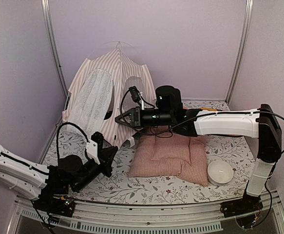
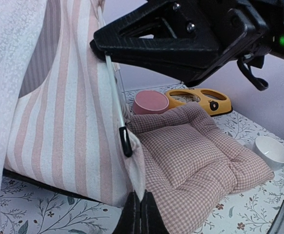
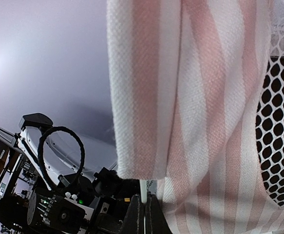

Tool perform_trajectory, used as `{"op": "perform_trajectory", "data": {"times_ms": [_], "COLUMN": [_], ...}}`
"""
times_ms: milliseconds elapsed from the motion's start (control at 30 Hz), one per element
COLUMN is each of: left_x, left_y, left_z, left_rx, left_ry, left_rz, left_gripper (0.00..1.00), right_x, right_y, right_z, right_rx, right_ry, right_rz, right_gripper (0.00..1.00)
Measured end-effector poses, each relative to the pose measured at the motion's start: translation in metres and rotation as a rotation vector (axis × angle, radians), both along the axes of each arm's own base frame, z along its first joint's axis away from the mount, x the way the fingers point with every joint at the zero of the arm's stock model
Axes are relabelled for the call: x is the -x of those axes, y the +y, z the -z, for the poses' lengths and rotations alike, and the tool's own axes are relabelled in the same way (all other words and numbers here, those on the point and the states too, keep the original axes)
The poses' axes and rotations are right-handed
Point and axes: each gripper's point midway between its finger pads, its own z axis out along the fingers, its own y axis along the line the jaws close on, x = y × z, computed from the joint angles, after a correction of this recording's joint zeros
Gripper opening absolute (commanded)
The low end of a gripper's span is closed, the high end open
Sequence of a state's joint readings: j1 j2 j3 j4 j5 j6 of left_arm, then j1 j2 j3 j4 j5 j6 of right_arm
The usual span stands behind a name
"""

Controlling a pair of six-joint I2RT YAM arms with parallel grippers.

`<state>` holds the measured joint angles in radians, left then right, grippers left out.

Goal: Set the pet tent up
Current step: Insert the tent pole into the pole socket of the pet tent.

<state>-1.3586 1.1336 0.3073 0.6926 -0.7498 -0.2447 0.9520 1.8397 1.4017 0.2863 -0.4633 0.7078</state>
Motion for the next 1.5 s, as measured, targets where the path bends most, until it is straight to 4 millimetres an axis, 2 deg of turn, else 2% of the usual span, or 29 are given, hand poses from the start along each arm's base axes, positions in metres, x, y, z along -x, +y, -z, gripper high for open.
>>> {"op": "perform_trajectory", "data": {"times_ms": [533,1500], "left_x": [-0.0009,0.0004], "left_y": [0.0002,0.0040], "left_z": [0.0024,-0.0059], "left_rx": [-0.005,0.011], "left_ry": [0.003,-0.001], "left_rz": [-0.008,-0.008], "left_gripper": [0.00,0.00], "right_x": [-0.0001,-0.0024], "right_y": [-0.0016,-0.0027], "right_z": [-0.0059,-0.0081], "right_rx": [-0.015,-0.021], "right_ry": [0.014,0.008], "right_rz": [-0.025,-0.024], "right_gripper": [0.00,0.00]}}
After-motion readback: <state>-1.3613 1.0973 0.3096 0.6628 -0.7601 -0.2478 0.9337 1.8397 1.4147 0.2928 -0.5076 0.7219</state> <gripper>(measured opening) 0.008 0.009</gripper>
